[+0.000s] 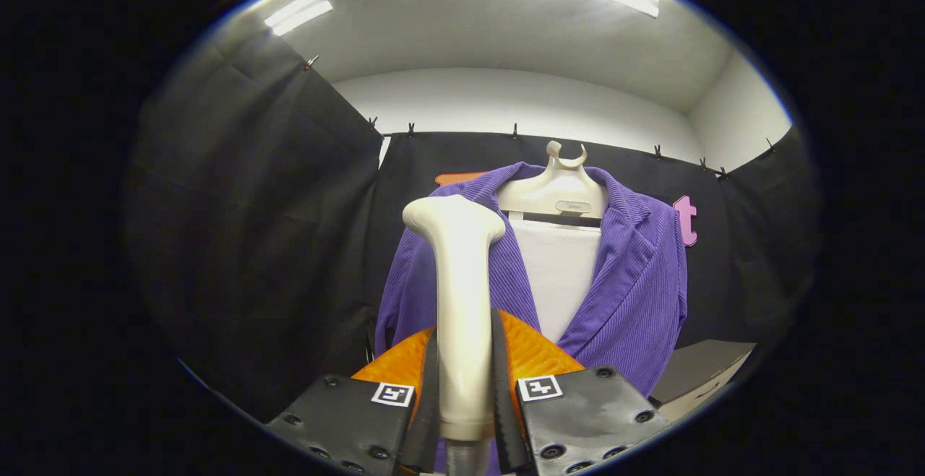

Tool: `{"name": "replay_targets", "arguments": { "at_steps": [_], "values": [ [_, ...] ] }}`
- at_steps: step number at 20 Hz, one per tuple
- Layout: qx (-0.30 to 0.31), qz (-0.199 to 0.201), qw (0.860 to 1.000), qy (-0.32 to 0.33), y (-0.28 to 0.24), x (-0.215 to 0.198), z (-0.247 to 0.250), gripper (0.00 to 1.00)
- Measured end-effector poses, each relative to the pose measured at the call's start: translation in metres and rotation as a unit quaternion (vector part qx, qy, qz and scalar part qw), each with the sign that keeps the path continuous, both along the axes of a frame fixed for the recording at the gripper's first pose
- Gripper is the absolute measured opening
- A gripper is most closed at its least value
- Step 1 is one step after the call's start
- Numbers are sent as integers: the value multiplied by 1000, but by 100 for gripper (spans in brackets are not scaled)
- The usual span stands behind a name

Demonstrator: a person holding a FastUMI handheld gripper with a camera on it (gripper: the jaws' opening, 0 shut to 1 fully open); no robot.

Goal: Iron the clothes twice with a garment steamer, once on the left side and once on the right side.

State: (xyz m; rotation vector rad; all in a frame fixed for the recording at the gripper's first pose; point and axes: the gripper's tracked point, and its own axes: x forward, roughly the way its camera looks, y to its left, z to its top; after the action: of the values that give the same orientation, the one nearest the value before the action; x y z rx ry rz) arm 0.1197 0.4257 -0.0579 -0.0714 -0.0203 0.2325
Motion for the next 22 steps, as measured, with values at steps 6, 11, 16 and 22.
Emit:
{"name": "replay_targets", "arguments": {
  "at_steps": [6,11,16,22],
  "values": [
    [-7,7,1000,17,1,-12,-19,39],
    [-18,13,999,39,2,-25,-48,39],
    [-27,18,997,66,2,-41,-79,39],
    [-43,17,995,84,0,-53,-108,39]
  ]
}}
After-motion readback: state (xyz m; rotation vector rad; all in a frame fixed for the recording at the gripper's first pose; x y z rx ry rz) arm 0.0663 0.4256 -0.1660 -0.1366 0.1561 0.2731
